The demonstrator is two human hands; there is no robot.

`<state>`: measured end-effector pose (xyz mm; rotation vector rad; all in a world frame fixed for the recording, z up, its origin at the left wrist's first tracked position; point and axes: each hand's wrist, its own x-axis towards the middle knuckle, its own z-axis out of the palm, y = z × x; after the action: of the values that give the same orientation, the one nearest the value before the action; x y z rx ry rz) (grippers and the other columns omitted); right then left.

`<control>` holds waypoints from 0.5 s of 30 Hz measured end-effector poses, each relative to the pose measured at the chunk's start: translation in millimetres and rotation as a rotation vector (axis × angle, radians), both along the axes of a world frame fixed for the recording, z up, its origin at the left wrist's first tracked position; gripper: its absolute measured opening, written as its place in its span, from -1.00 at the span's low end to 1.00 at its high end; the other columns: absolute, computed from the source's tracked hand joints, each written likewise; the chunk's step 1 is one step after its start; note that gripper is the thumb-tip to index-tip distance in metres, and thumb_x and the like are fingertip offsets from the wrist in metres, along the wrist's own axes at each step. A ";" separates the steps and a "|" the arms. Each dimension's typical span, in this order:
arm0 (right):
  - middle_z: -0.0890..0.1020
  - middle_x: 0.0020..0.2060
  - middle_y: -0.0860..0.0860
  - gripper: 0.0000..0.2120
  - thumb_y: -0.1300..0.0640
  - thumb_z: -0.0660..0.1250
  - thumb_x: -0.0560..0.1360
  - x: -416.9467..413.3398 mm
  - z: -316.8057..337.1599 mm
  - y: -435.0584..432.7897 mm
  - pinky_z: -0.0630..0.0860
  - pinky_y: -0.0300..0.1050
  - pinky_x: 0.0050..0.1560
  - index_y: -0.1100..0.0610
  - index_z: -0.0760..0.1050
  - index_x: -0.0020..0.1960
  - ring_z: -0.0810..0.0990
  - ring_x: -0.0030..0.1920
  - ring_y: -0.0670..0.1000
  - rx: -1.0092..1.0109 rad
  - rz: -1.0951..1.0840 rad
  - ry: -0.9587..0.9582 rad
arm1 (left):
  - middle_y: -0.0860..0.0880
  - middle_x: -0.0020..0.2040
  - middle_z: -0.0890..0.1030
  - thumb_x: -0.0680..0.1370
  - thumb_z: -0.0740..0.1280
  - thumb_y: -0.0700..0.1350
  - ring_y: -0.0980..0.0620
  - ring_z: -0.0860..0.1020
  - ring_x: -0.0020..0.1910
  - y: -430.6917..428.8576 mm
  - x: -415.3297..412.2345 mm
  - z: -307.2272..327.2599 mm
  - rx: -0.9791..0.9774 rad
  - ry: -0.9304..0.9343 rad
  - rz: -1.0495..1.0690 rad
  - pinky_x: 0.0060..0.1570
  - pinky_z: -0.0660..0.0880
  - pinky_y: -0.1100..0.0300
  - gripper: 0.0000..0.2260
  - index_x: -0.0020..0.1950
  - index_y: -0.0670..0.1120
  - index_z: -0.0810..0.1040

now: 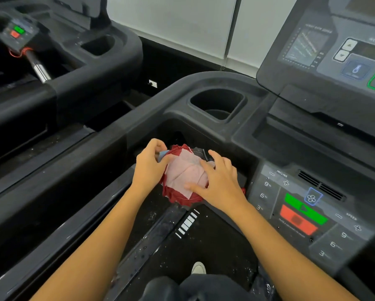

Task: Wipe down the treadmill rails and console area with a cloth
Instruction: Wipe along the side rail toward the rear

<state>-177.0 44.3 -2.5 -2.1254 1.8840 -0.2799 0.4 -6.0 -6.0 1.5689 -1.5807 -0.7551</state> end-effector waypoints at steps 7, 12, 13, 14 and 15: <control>0.45 0.29 -0.02 -0.31 -0.25 0.27 0.46 5.3 -1.8 -0.3 0.14 -0.05 0.37 0.01 0.19 0.47 0.33 0.33 0.01 -0.023 -0.037 -0.067 | -0.06 0.24 0.49 0.51 0.30 0.00 -0.04 0.45 0.18 -5.4 11.1 -7.2 -0.283 -0.523 -0.510 0.19 0.39 0.05 -0.71 0.18 -0.05 0.57; 0.35 0.40 -0.03 -0.42 -0.13 0.25 0.52 13.2 -2.4 6.2 -0.01 0.00 0.46 -0.08 0.17 0.47 0.22 0.44 0.01 -0.083 -0.050 -0.064 | -0.16 0.34 0.45 0.50 0.21 0.13 -0.10 0.42 0.31 -9.5 9.7 -13.2 -0.247 -0.584 -0.778 0.32 0.30 0.05 -0.46 0.37 -0.17 0.40; 0.28 0.45 0.00 -0.44 -0.11 0.23 0.53 15.0 -4.3 6.8 -0.09 0.00 0.48 -0.05 0.18 0.48 0.15 0.48 0.03 -0.101 -0.058 -0.037 | -0.16 0.39 0.40 0.49 0.25 0.13 -0.09 0.37 0.36 -12.7 11.2 -13.2 -0.236 -0.592 -0.803 0.36 0.21 0.11 -0.42 0.40 -0.18 0.35; 0.26 0.46 0.02 -0.46 -0.09 0.23 0.54 16.8 -6.0 7.3 -0.14 -0.02 0.47 0.00 0.21 0.48 0.12 0.49 0.07 -0.128 -0.064 -0.022 | -0.15 0.42 0.34 0.47 0.31 0.11 -0.08 0.32 0.40 -15.6 13.0 -13.2 -0.207 -0.598 -0.838 0.37 0.14 0.15 -0.38 0.43 -0.18 0.29; 0.29 0.45 0.05 -0.48 -0.04 0.24 0.55 18.6 -7.8 7.4 -0.16 -0.04 0.45 0.05 0.25 0.46 0.15 0.48 0.09 -0.157 -0.062 -0.024 | -0.14 0.44 0.31 0.46 0.35 0.09 -0.07 0.29 0.42 -18.3 14.4 -13.7 -0.185 -0.599 -0.868 0.38 0.12 0.17 -0.34 0.45 -0.18 0.24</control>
<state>-158.4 51.6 -10.2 -2.1533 1.9764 -0.4800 14.8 -24.3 -19.7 0.9653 -2.7553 -0.5471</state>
